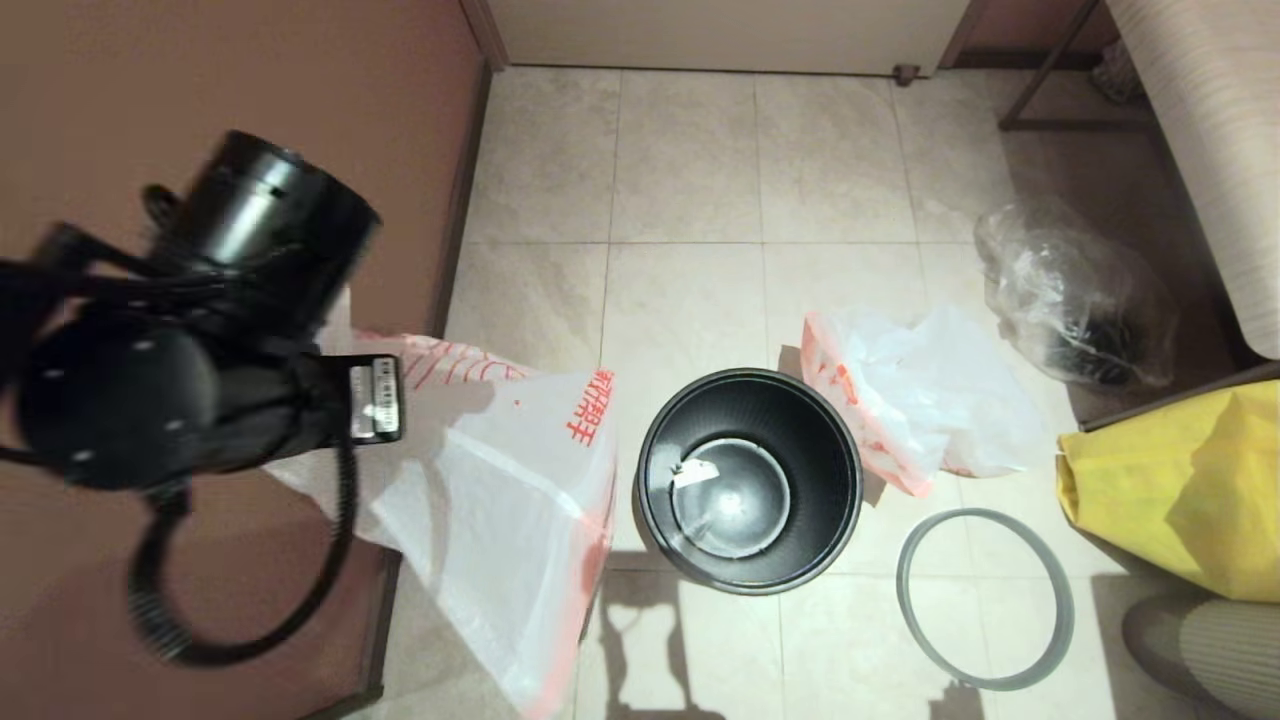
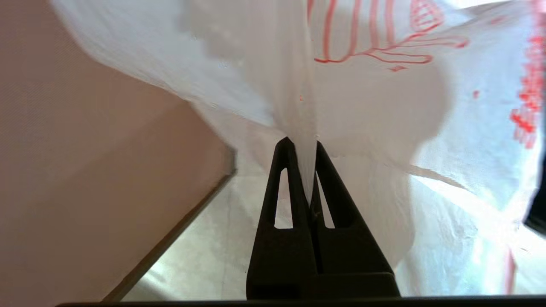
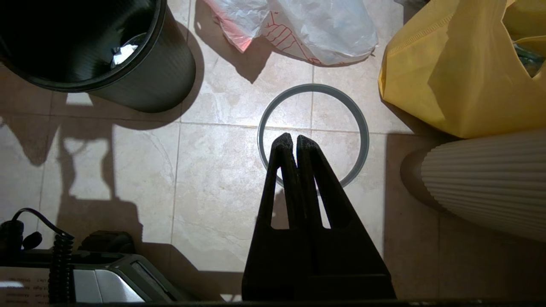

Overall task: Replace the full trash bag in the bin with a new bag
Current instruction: Put the new garbage bag on the trash can

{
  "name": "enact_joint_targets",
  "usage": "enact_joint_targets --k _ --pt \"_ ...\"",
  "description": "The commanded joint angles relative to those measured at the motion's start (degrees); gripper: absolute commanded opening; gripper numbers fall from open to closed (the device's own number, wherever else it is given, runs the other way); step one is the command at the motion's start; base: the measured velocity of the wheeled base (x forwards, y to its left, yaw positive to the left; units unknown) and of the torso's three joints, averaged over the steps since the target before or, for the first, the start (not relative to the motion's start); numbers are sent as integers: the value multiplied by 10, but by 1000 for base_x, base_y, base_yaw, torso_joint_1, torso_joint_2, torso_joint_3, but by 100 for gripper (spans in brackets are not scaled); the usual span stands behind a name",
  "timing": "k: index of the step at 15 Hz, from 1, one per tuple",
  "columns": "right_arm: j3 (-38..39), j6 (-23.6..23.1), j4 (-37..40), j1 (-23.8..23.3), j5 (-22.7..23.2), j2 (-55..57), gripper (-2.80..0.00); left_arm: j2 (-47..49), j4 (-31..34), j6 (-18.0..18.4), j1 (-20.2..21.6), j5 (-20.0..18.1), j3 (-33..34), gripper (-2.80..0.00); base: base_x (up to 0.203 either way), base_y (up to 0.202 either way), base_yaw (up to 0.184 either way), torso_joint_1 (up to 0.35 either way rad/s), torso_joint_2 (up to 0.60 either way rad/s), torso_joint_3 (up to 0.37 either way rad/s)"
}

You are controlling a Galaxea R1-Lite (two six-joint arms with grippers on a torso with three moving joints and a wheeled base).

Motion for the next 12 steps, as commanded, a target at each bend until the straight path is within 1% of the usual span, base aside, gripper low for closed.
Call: enact_joint_targets --k 1,2,3,5,6,8,9,12 --pt "0 0 0 0 0 1 -280 -123 21 -2 -47 -3 14 -280 0 0 0 0 0 0" --pt "0 0 0 0 0 1 -280 -152 33 -3 -63 -14 21 -280 0 0 0 0 0 0" --pt "0 0 1 0 0 1 -280 -178 39 -6 -71 -37 26 -280 0 0 0 0 0 0" --pt "0 0 1 0 0 1 -280 -222 45 -10 -92 -94 30 -280 0 0 0 0 0 0" --pt "0 0 1 0 0 1 -280 -228 45 -11 -109 -105 28 -280 0 0 0 0 0 0" --pt "0 0 0 0 0 1 -280 -220 43 -11 -148 -107 12 -280 0 0 0 0 0 0" --pt "0 0 1 0 0 1 -280 -207 42 -11 -165 -106 -8 -280 0 0 0 0 0 0" --pt "0 0 1 0 0 1 -280 -175 44 -3 -234 -105 -99 -280 0 0 0 0 0 0"
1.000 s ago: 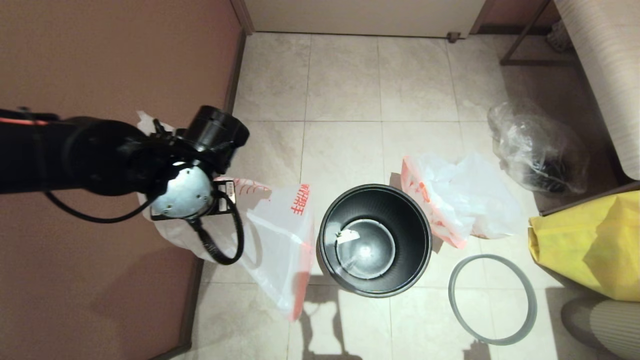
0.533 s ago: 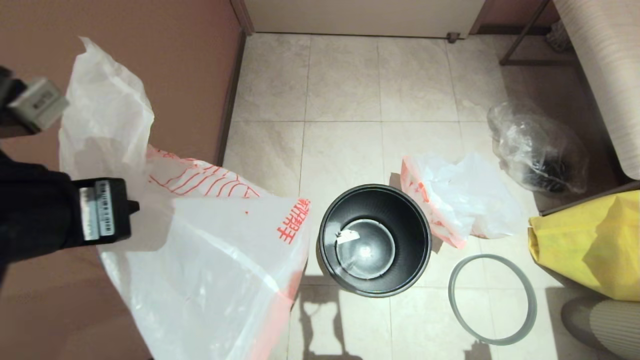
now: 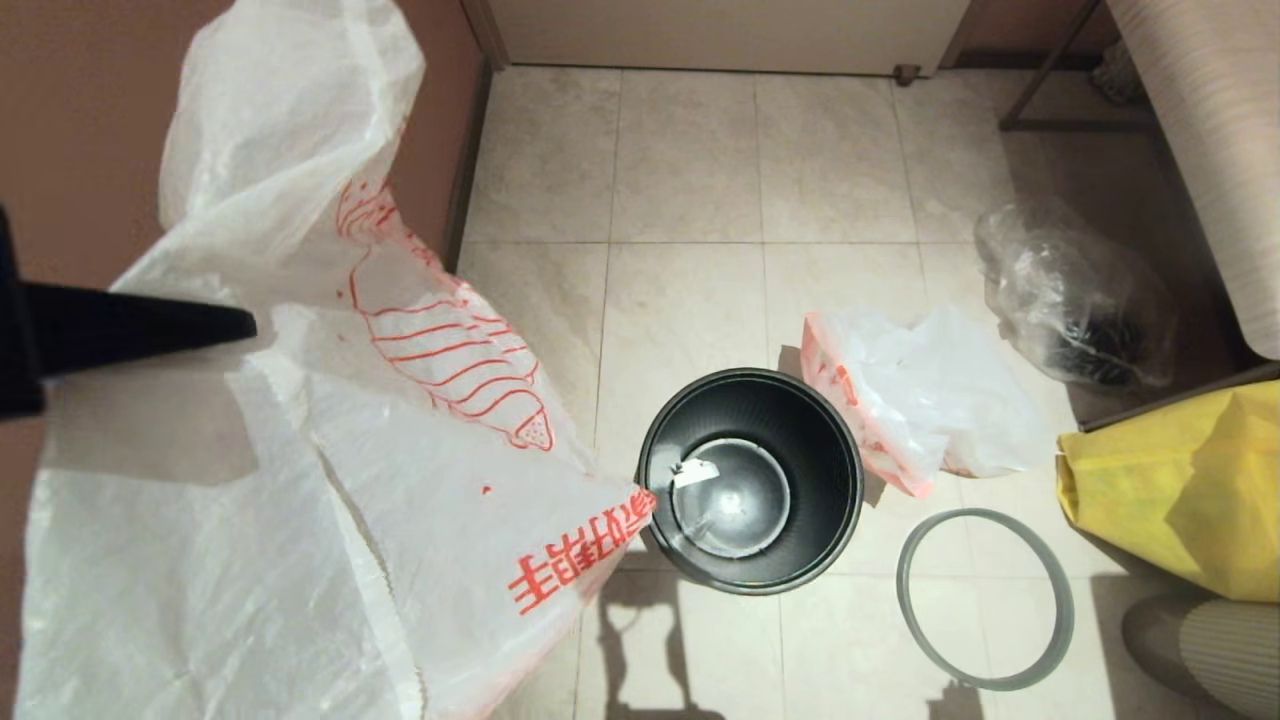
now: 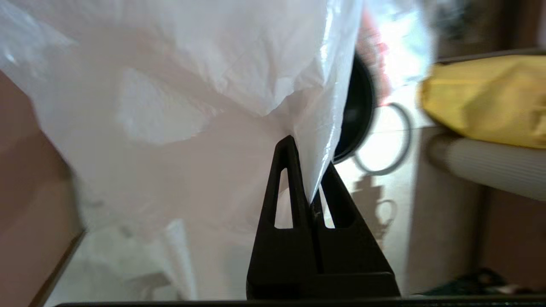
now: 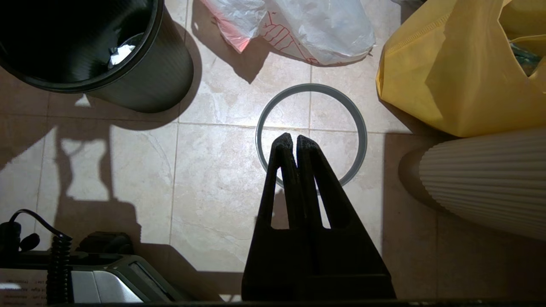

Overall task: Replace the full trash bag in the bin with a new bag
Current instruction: Put the new garbage bag on the trash can

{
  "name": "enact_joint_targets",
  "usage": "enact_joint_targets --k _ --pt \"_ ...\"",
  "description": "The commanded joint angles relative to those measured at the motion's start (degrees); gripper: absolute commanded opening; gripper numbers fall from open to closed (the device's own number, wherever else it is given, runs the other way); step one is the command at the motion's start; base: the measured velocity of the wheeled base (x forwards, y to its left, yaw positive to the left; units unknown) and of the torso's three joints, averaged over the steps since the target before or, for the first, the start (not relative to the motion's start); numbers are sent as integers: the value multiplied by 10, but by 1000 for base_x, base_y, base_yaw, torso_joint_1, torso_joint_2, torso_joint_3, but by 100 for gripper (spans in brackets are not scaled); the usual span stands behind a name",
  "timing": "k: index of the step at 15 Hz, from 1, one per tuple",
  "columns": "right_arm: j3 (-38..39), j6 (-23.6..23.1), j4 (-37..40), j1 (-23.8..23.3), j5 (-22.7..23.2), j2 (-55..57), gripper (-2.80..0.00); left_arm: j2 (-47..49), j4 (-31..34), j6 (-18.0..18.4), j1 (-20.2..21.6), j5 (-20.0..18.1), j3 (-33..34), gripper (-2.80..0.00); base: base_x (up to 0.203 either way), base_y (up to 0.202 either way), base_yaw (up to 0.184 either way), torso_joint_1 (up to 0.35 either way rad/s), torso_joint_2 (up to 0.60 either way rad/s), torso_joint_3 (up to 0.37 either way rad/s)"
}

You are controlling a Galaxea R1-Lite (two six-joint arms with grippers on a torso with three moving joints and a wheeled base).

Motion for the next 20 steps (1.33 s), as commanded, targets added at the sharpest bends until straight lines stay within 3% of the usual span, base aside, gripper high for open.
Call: enact_joint_targets --k 1,3,5,8,11,14,18,20 --pt "0 0 1 0 0 1 -280 23 4 0 -44 -1 -44 -280 0 0 0 0 0 0" --pt "0 0 0 0 0 1 -280 37 34 -11 -73 -56 -48 -280 0 0 0 0 0 0" --pt "-1 0 0 0 0 1 -280 45 79 -31 -79 -153 -57 -280 0 0 0 0 0 0" --pt "0 0 1 0 0 1 -280 61 208 -35 -83 -220 -100 -280 0 0 0 0 0 0" --pt "0 0 0 0 0 1 -280 82 251 -42 -87 -259 -180 -280 0 0 0 0 0 0" --pt "0 0 1 0 0 1 -280 154 345 -52 -90 -283 -277 -280 0 0 0 0 0 0" --pt "0 0 1 0 0 1 -280 246 423 -98 -85 -284 -297 -280 0 0 0 0 0 0" --pt "0 0 1 0 0 1 -280 297 409 -106 -69 -267 -297 -280 0 0 0 0 0 0"
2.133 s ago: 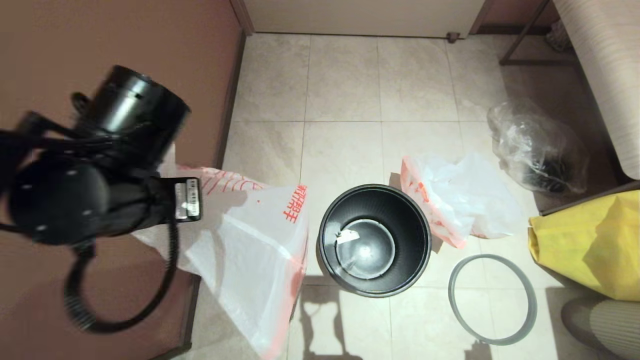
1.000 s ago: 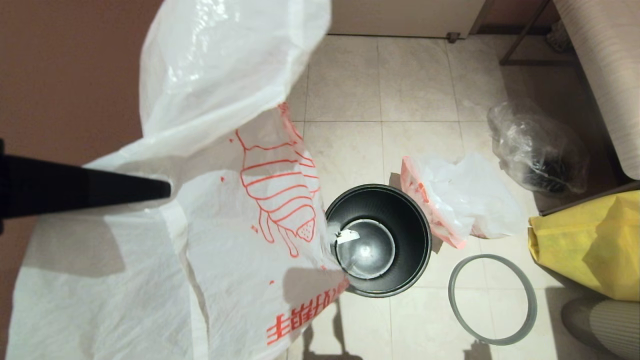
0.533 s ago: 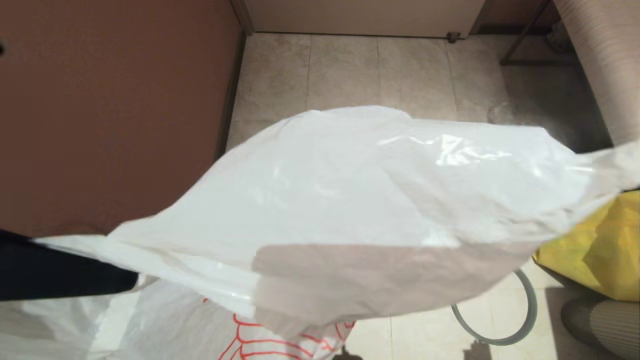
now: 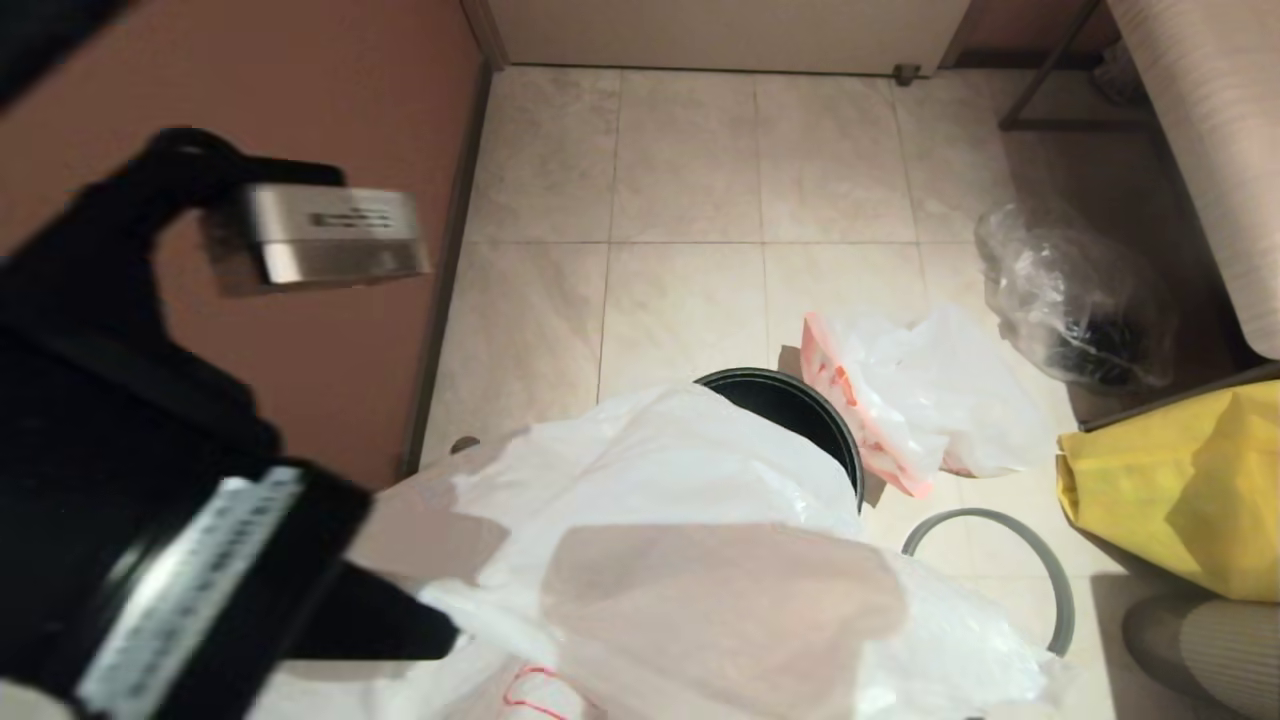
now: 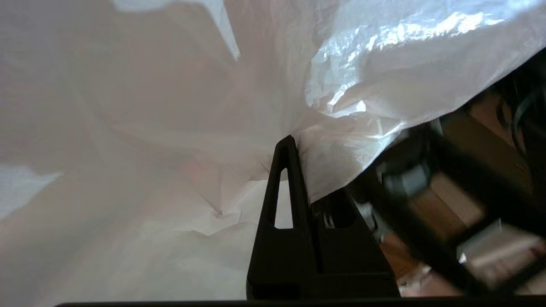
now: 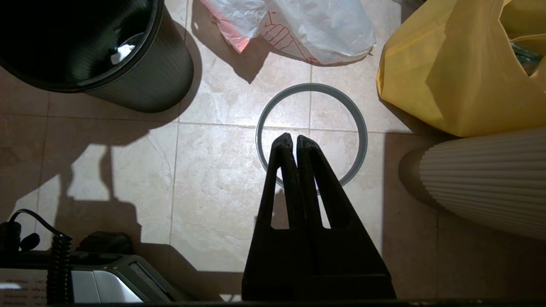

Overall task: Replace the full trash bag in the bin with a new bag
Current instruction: Put the new garbage bag on the trash can

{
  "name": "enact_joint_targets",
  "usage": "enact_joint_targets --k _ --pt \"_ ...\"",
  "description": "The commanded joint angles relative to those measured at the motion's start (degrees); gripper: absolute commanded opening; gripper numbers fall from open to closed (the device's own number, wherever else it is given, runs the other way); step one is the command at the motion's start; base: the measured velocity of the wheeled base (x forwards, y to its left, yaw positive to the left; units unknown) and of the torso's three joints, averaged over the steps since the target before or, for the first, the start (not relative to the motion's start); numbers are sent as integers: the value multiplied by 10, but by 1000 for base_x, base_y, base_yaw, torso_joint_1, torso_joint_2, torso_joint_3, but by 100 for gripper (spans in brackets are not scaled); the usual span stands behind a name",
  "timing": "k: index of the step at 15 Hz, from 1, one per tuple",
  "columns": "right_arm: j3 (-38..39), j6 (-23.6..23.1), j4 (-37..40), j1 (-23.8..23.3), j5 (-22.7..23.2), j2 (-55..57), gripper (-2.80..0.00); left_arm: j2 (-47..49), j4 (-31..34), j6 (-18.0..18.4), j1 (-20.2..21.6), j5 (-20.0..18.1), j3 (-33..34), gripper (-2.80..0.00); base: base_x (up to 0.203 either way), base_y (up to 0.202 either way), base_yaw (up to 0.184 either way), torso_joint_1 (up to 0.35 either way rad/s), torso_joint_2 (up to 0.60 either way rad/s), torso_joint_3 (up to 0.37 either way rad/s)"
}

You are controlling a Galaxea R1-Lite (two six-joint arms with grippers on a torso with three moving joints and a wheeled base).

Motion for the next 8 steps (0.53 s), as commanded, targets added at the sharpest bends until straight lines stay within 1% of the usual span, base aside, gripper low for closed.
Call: enact_joint_targets --k 1,2,4,6,8 --pt "0 0 0 0 0 1 -280 73 -24 -2 16 14 -1 -280 0 0 0 0 0 0" --pt "0 0 1 0 0 1 -280 98 -50 3 26 26 -1 -280 0 0 0 0 0 0" --pt "0 0 1 0 0 1 -280 171 -98 15 44 69 -3 -280 0 0 0 0 0 0" --pt "0 0 1 0 0 1 -280 255 -145 23 59 129 -5 -280 0 0 0 0 0 0" --pt "0 0 0 0 0 1 -280 342 -219 45 78 193 -6 -280 0 0 0 0 0 0"
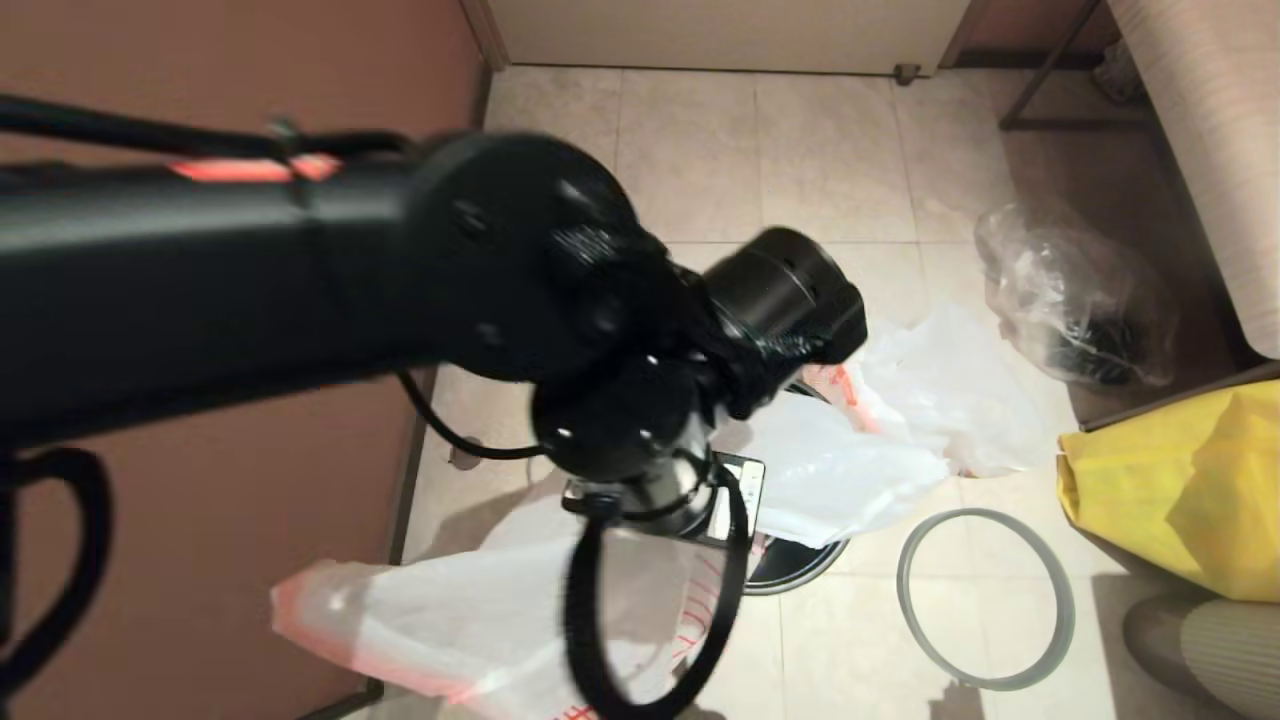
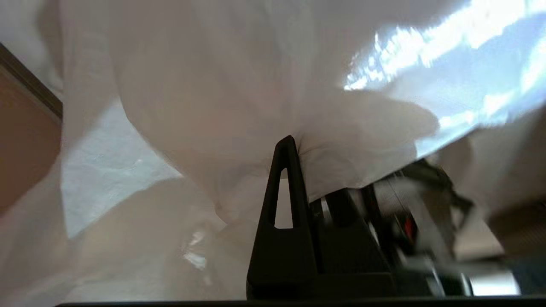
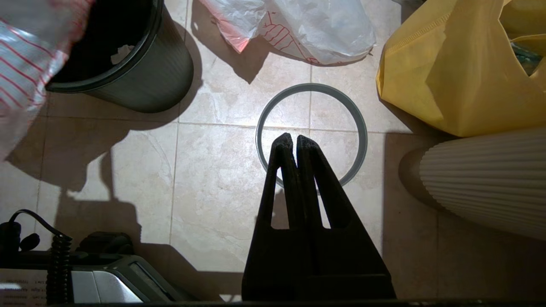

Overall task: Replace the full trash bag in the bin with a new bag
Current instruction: Put the new garbage bag on the trash can

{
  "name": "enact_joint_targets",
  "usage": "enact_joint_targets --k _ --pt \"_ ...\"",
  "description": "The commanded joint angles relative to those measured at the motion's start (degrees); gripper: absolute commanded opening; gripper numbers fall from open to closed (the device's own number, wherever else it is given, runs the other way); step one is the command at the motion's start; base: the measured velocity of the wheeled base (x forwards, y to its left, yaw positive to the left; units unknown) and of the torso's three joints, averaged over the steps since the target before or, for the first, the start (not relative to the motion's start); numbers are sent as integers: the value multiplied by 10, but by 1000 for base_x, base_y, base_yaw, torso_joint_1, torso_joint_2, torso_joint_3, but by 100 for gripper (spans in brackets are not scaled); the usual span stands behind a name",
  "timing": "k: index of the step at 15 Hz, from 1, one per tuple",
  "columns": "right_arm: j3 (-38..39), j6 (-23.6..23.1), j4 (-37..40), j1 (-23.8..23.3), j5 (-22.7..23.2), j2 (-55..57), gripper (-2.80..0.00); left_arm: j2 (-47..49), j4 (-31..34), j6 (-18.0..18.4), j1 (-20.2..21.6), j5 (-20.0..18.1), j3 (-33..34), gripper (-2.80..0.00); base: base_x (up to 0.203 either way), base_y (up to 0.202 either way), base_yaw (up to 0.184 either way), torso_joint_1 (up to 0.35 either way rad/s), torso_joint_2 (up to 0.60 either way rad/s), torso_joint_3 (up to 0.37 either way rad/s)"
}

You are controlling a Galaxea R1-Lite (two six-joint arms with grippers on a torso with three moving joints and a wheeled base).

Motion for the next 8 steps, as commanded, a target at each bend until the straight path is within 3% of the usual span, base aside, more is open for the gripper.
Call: enact_joint_targets --k 1,6,8 --pt "0 0 1 0 0 1 -280 112 -77 16 19 39 -1 -280 0 0 0 0 0 0" --pt "0 0 1 0 0 1 -280 241 -486 165 57 88 -1 -280 0 0 0 0 0 0" --pt "0 0 0 0 0 1 -280 304 -659 260 65 126 -1 -280 0 0 0 0 0 0"
